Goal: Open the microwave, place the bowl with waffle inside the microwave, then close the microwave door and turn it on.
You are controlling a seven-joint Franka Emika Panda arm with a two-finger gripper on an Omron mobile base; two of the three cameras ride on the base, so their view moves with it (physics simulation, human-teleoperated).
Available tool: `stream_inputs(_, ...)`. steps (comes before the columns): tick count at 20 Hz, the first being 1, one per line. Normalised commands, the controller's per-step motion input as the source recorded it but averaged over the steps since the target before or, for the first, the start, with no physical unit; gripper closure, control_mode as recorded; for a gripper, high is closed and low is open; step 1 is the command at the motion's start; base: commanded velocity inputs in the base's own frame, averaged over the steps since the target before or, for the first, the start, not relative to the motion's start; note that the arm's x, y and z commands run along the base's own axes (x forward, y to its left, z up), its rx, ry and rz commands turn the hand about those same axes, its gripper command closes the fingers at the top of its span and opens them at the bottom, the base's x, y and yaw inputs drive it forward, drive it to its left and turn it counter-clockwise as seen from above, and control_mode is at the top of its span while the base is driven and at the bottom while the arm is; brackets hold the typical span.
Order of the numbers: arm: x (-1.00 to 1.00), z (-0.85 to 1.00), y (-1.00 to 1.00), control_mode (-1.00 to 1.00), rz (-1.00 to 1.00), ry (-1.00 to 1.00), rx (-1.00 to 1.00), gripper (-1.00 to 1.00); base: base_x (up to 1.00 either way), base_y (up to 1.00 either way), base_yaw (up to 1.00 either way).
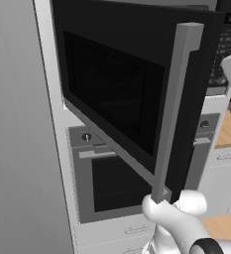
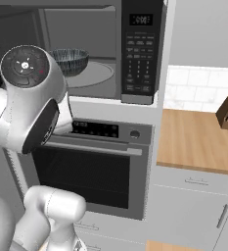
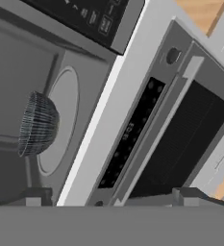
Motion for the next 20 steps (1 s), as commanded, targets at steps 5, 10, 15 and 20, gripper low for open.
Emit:
stream_inputs(5,-0.5,0.0,0.0,-1.0,0.01,0.0,-0.22,-1.0,0.0,0.0,0.0)
stream_inputs(10,-0.45,0.0,0.0,-1.0,0.01,-0.01,-0.2,-1.0,0.0,0.0,0.0)
stream_inputs(15,-0.52,0.0,-0.01,-1.0,0.02,-0.04,-0.17,-1.0,0.0,0.0,0.0)
stream_inputs(20,-0.17,0.0,0.0,-1.0,0.02,-0.04,-0.12,-1.0,0.0,0.0,0.0)
